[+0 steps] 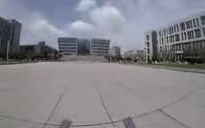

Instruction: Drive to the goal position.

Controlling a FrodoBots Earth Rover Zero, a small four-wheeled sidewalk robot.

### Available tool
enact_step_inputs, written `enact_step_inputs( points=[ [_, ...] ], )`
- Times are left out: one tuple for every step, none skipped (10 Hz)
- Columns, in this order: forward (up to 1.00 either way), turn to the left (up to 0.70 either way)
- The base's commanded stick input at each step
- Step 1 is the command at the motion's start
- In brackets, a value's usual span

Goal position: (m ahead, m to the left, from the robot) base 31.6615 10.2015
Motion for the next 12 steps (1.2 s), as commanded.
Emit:
enact_step_inputs(
  points=[
    [1.0, -0.39],
    [1.0, -0.35],
    [1.0, -0.02],
    [1.0, 0.0],
    [1.0, 0.0],
    [1.0, 0.0],
    [1.0, 0.0],
    [1.0, -0.37],
    [1.0, -0.4],
    [1.0, -0.19],
    [1.0, 0.0],
    [1.0, 0.0]
  ],
)
